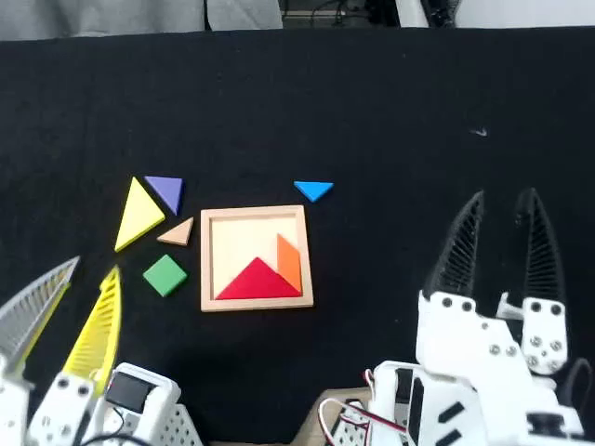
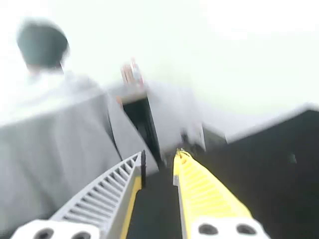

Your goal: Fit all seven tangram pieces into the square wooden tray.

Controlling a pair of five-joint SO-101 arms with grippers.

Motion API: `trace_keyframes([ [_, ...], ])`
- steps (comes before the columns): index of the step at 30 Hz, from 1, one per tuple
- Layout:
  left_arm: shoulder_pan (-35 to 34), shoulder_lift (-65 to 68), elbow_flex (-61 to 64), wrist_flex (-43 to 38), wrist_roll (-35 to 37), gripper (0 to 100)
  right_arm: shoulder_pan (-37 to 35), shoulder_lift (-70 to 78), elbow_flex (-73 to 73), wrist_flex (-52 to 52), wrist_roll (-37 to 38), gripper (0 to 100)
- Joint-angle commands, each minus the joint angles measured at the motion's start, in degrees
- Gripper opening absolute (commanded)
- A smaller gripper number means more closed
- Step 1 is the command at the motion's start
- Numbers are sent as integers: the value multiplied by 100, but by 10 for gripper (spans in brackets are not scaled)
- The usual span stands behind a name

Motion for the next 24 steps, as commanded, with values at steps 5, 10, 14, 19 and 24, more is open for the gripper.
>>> trace_keyframes([
  [5, -1727, -1134, 1947, -1178, 18, 116, 35, -514, -585, 396, -9, 138],
  [10, -2642, -1424, 1552, -1407, 932, 116, 35, -514, -664, 712, -9, 139],
  [14, -2738, -1354, 998, -1556, 1398, 116, 35, -514, -681, 695, 0, 138],
  [19, -2914, -1345, 804, -2092, 1398, 116, 35, -505, -813, 659, 0, 140],
  [24, -3240, -1354, 620, -2330, 1459, 116, 70, -505, -1218, 158, 0, 138],
])
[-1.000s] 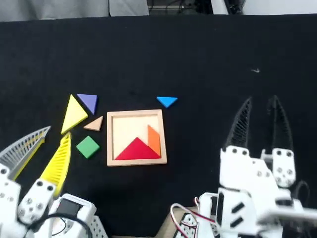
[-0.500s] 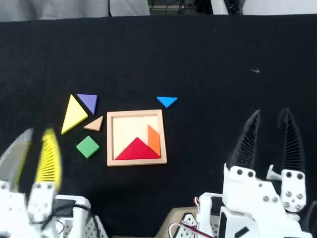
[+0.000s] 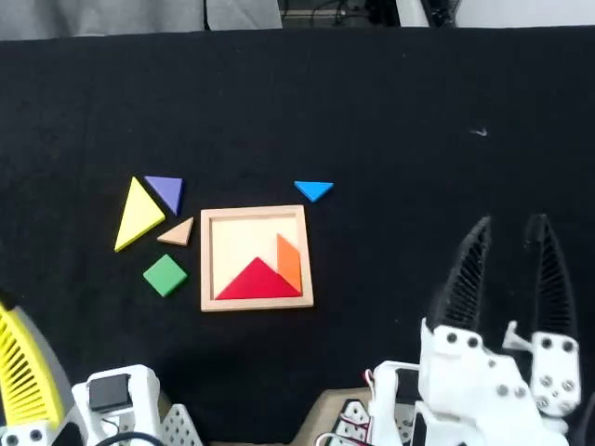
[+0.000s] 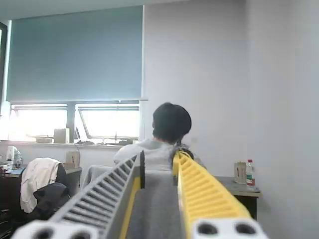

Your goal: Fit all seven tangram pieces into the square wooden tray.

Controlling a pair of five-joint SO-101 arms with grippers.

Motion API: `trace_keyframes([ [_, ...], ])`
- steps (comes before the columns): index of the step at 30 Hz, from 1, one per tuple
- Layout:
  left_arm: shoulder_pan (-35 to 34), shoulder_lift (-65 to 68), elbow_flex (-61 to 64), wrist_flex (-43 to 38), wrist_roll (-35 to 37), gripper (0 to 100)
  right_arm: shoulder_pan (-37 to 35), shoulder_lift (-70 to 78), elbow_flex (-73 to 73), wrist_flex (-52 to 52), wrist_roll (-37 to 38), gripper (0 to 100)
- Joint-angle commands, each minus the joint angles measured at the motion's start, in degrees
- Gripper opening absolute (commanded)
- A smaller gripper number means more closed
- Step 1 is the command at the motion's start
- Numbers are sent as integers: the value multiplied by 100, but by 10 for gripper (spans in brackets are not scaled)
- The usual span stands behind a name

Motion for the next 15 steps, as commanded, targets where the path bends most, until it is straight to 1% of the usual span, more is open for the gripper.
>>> trace_keyframes([
  [1, -171, 9, -453, -334, 70, 116, 70, -497, -497, -308, 0, 138],
  [3, -180, 9, -681, -536, 246, 116, 70, -497, -690, -299, 0, 138],
  [6, -224, 9, -936, -897, 809, 117, 70, -497, -866, -299, 0, 138],
  [8, -233, 9, -1103, -1064, 1029, 117, 70, -497, -945, -299, 0, 138],
  [15, -242, 18, -1349, -1231, 1073, 116, 70, -497, -963, -290, 0, 138],
])
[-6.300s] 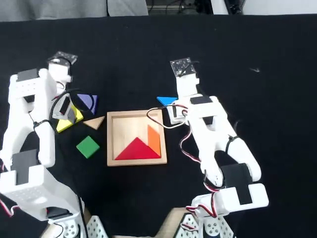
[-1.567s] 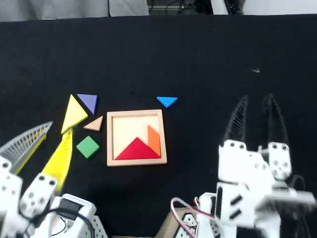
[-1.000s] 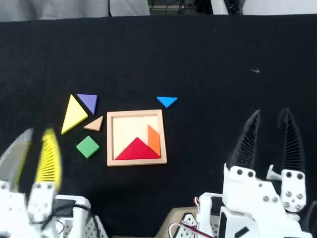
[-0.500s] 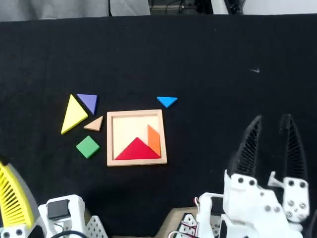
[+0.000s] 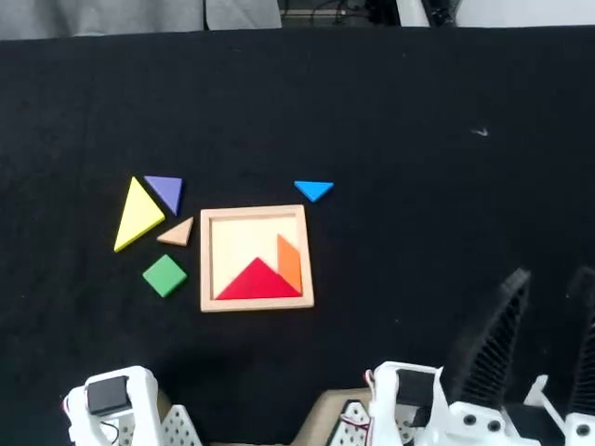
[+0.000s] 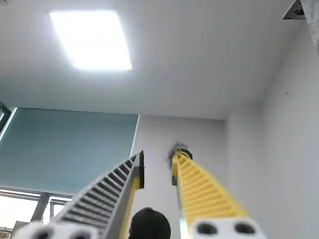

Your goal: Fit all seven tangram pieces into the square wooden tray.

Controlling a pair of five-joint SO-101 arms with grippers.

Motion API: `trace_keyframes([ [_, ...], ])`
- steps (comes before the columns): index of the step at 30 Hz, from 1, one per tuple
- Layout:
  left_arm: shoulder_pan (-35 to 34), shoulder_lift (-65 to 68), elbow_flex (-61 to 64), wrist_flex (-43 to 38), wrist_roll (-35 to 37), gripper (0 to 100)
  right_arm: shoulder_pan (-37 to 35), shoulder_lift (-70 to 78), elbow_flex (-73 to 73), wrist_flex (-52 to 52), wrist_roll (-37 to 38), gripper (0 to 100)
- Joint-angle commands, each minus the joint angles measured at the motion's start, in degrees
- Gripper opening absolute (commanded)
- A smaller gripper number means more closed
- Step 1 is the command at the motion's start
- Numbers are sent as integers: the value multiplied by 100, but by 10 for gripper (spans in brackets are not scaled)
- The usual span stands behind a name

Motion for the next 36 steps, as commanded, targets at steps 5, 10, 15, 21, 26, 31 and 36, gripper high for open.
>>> trace_keyframes([
  [5, -75, 35, -31, -70, 62, 117, 70, -497, -136, -132, 0, 138],
  [10, -75, 35, -31, -88, 88, 120, 70, -505, -347, 246, -44, 141],
  [15, -66, 26, 22, -62, 97, 120, 70, -505, -541, 440, -44, 142],
  [21, -66, 26, -31, -62, 97, 120, 70, -505, -514, 466, -44, 142],
  [26, -66, 26, -31, -62, 79, 120, 70, -505, -549, 431, -35, 142],
  [31, -66, 26, 13, -62, 97, 120, 70, -505, -549, 431, -9, 142],
  [36, -66, 26, -22, 255, 105, 119, 70, -505, -514, 475, -9, 142],
])
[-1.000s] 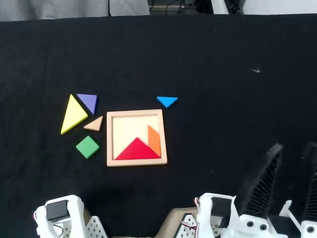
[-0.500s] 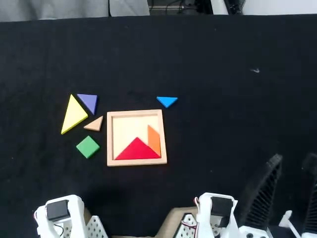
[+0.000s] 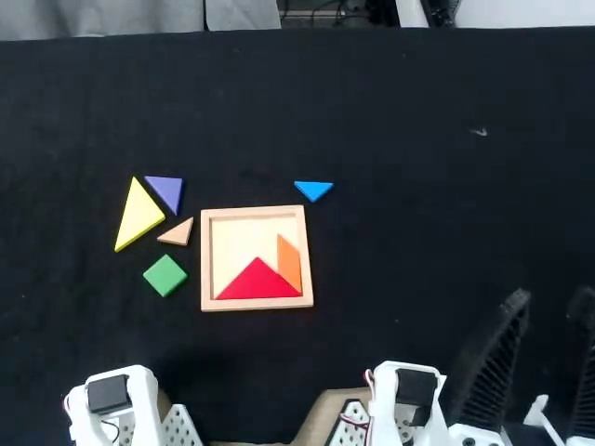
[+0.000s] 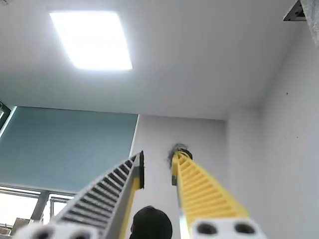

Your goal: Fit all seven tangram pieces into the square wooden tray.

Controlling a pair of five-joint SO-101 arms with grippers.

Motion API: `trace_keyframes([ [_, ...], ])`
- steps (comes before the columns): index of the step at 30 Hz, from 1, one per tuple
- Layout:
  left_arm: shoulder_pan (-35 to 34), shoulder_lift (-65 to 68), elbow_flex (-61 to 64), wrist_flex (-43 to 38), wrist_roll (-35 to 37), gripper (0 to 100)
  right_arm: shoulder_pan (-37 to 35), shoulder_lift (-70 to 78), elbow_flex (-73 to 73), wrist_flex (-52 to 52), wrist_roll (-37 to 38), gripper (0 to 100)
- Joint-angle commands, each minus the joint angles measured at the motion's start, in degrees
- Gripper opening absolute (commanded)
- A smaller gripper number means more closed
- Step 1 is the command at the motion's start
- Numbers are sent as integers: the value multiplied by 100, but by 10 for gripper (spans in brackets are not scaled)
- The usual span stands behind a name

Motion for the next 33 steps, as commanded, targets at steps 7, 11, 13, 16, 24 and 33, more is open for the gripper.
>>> trace_keyframes([
  [7, -31, 26, -356, 677, 62, 117, 62, -505, -110, 53, -44, 142],
  [11, -48, 44, -330, 712, 18, 120, 62, -505, -110, 53, -35, 142],
  [13, -110, 44, -330, 703, 0, 120, 62, -505, -110, 53, -9, 142],
  [16, -356, 35, -338, 712, -791, 120, 62, -505, -110, 53, -9, 142],
  [24, -444, 26, -321, 721, -1916, 120, 62, -505, -110, 53, -9, 142],
  [33, -505, 26, -374, 1398, -1916, 116, 62, -505, -110, 334, 0, 141],
])
